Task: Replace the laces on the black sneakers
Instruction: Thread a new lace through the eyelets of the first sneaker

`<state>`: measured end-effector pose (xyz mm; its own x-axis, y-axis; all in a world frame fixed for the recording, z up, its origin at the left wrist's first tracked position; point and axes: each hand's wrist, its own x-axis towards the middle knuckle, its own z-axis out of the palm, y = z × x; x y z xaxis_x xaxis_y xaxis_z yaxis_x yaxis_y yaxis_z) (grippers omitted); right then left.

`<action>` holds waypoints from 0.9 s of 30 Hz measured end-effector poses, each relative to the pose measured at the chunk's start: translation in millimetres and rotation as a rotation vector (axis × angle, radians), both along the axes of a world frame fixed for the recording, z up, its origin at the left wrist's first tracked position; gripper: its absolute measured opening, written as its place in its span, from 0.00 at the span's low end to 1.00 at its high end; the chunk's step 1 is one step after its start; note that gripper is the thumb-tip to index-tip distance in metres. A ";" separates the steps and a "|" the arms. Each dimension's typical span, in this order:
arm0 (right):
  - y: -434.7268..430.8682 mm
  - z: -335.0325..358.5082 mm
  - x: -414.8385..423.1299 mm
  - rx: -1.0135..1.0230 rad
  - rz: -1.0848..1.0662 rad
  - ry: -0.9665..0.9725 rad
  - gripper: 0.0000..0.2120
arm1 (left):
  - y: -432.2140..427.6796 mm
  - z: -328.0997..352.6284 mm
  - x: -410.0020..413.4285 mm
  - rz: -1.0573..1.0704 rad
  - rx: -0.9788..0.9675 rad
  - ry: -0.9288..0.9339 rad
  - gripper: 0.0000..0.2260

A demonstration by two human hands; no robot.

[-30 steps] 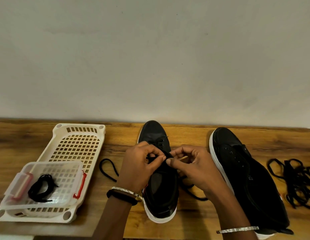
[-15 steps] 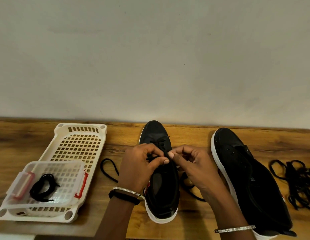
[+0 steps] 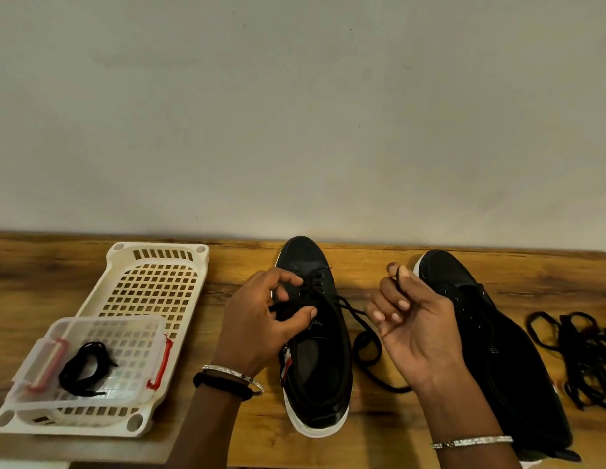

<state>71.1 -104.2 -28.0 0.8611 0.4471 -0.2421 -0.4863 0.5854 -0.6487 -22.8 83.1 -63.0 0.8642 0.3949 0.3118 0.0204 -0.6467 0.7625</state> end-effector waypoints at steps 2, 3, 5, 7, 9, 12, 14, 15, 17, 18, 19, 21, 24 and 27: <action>-3.6 0.8 1.8 -0.256 -0.005 -0.207 0.07 | -0.4 -0.4 0.1 0.012 0.001 0.003 0.19; -5.0 0.8 2.1 -0.422 -0.002 -0.351 0.07 | -0.6 -0.4 0.2 0.022 0.012 0.004 0.19; -4.2 -1.5 1.1 -0.755 0.019 -0.669 0.07 | -0.9 1.1 0.7 0.048 0.033 0.011 0.21; 1.2 -5.9 -2.2 -1.027 0.076 -0.963 0.05 | -1.5 1.4 1.4 0.055 0.044 0.021 0.21; 7.2 -12.9 -4.8 -1.191 0.110 -1.161 0.05 | -1.9 0.3 2.2 0.047 0.053 0.032 0.20; 10.5 -21.4 -3.1 -1.302 0.165 -1.273 0.05 | -3.6 0.3 2.8 0.026 0.079 0.075 0.22; 9.5 -21.1 -2.1 -1.261 0.185 -1.222 0.05 | -6.6 1.5 2.2 0.014 0.118 0.104 0.22; 8.7 -21.4 -2.0 -1.206 0.183 -1.165 0.06 | -8.3 2.2 2.0 0.010 0.134 0.123 0.22; 8.2 -23.1 -1.5 -1.072 0.186 -1.009 0.07 | -10.1 1.8 2.5 0.002 0.146 0.158 0.22; 8.9 -22.3 -3.0 -0.983 0.194 -0.902 0.08 | -10.4 0.9 3.0 0.002 0.143 0.169 0.21; 10.0 -20.2 -5.1 -0.868 0.193 -0.780 0.09 | -10.3 0.3 3.3 0.007 0.140 0.173 0.21; 12.5 -12.3 -9.3 -0.563 0.170 -0.493 0.10 | -10.1 0.2 3.6 0.028 0.141 0.177 0.19; 9.6 -0.2 -9.5 -0.062 0.120 -0.102 0.09 | -11.1 1.9 3.4 0.045 0.128 0.195 0.19; -1.4 1.8 -1.9 0.140 0.062 0.022 0.06 | -12.0 2.5 3.1 0.044 0.114 0.205 0.19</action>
<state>69.1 -105.7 -26.3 0.8259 0.5300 -0.1922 -0.5376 0.6376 -0.5518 -19.7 71.2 -60.4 0.8969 0.4055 0.1767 0.1968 -0.7236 0.6616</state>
